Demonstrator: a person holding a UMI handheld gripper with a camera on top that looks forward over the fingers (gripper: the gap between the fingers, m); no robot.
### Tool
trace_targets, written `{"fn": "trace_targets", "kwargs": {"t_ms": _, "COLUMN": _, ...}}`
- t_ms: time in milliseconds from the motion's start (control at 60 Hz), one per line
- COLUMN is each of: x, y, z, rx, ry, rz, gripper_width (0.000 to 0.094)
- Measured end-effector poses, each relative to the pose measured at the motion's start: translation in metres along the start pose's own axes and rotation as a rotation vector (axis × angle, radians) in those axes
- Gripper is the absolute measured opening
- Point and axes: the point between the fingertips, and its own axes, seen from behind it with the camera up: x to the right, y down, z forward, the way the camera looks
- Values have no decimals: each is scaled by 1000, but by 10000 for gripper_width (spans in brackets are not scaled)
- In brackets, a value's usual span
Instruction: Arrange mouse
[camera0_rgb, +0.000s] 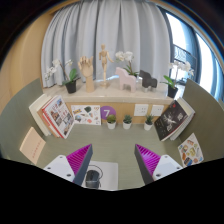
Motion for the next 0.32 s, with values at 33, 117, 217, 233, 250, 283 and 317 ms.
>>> {"fn": "trace_targets", "kwargs": {"t_ms": 33, "x": 4, "y": -6, "z": -5, "rx": 17, "ry": -2, "rz": 2, "gripper_width": 848}}
{"fn": "trace_targets", "kwargs": {"t_ms": 117, "x": 7, "y": -15, "z": -15, "rx": 41, "ry": -9, "rz": -8, "gripper_width": 846}}
{"fn": "trace_targets", "kwargs": {"t_ms": 217, "x": 13, "y": -20, "z": -22, "rx": 61, "ry": -17, "rz": -15, "gripper_width": 848}}
{"fn": "trace_targets", "kwargs": {"t_ms": 233, "x": 13, "y": -19, "z": -23, "rx": 60, "ry": -19, "rz": -14, "gripper_width": 846}}
{"fn": "trace_targets", "kwargs": {"t_ms": 250, "x": 14, "y": -19, "z": -24, "rx": 60, "ry": -20, "rz": -13, "gripper_width": 847}}
{"fn": "trace_targets", "kwargs": {"t_ms": 283, "x": 14, "y": -17, "z": -25, "rx": 58, "ry": -18, "rz": -7, "gripper_width": 847}}
{"fn": "trace_targets", "kwargs": {"t_ms": 317, "x": 15, "y": -16, "z": -24, "rx": 53, "ry": -11, "rz": -3, "gripper_width": 845}}
